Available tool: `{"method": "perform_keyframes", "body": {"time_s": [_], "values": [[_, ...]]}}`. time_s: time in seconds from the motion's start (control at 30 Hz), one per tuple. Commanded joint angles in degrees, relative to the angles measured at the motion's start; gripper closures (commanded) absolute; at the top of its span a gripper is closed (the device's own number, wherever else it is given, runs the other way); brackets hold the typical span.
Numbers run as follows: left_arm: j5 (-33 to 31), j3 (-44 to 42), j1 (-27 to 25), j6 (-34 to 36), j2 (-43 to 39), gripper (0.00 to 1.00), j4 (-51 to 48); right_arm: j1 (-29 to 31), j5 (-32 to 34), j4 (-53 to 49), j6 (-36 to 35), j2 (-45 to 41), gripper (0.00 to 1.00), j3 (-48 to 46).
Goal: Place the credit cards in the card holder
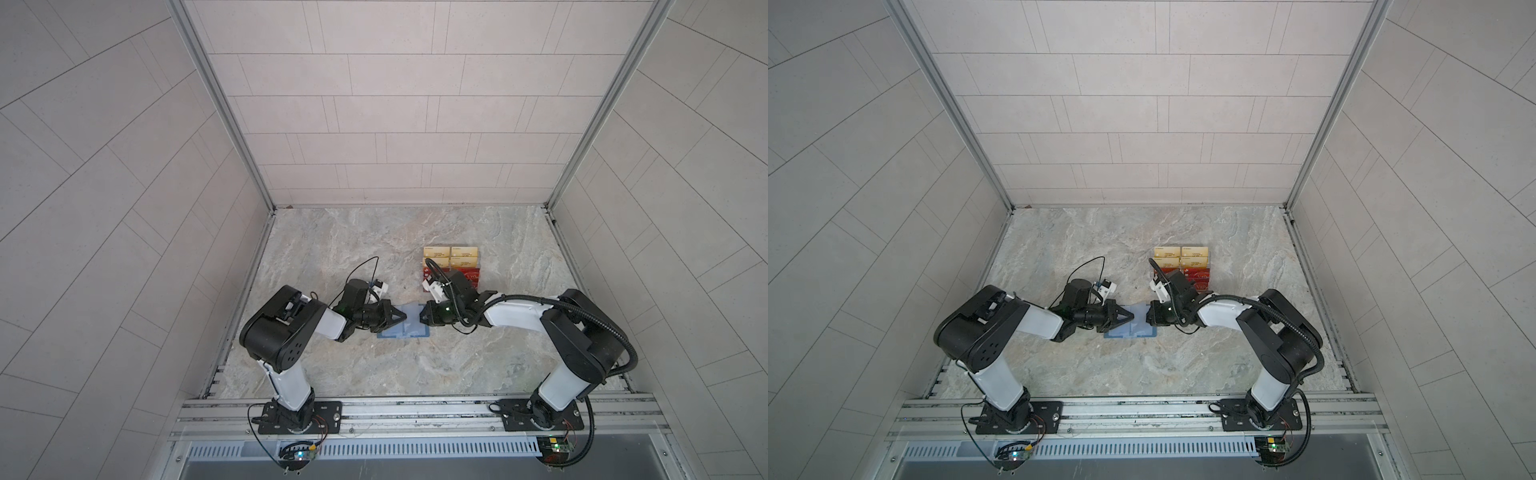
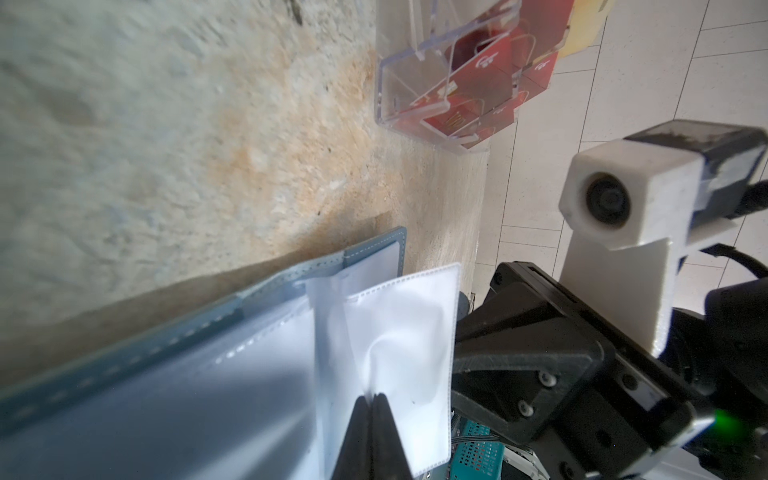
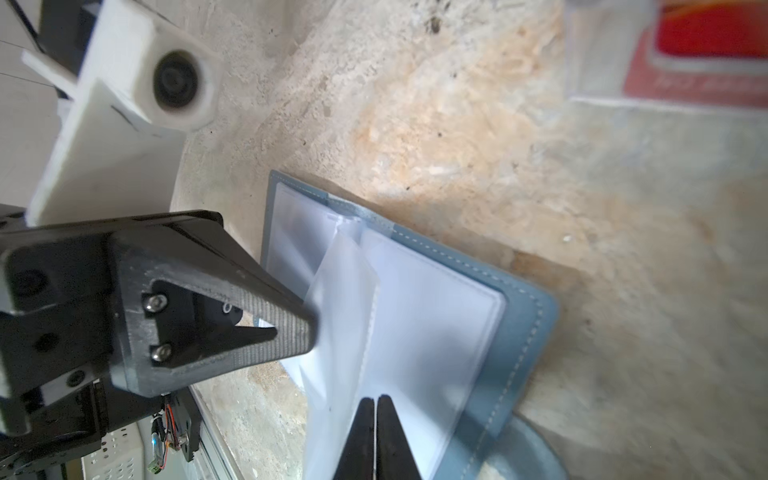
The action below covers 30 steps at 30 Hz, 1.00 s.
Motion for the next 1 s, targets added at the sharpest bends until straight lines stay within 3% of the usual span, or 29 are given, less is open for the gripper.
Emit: {"method": "perform_keyframes", "body": {"time_s": [0.0, 0.07, 0.2, 0.3, 0.57, 0.73, 0.97], "values": [[-0.38, -0.93, 0.17, -0.82, -1.36, 0.94, 1.91, 0.80, -0.21, 0.95, 0.79, 1.25, 0.92, 2.19], [-1.35, -1.18, 0.25, -1.24, -2.70, 0.77, 1.50, 1.21, -0.39, 1.38, 1.06, 1.93, 0.92, 2.80], [-3.39, -0.21, 0.14, 0.68, -6.63, 0.62, -5.32, 2.07, -0.23, 1.48, 1.26, 2.51, 0.92, 3.88], [-6.94, 2.05, 0.26, 5.42, -11.36, 0.51, -16.75, 3.02, -0.10, 0.98, 1.15, 3.05, 0.92, 4.62], [-19.60, 9.03, 1.02, 18.24, -21.34, 0.40, -46.09, 4.48, -0.20, -0.38, 0.45, 5.61, 0.92, 8.47], [-22.09, 7.68, 2.62, 19.47, -25.28, 0.42, -49.00, 5.49, -0.38, -0.74, 0.40, 7.40, 0.92, 10.24], [-23.84, 7.48, 2.57, 21.29, -31.27, 0.57, -54.53, 6.18, -0.47, 1.68, 2.44, 10.10, 0.92, 11.94]]}}
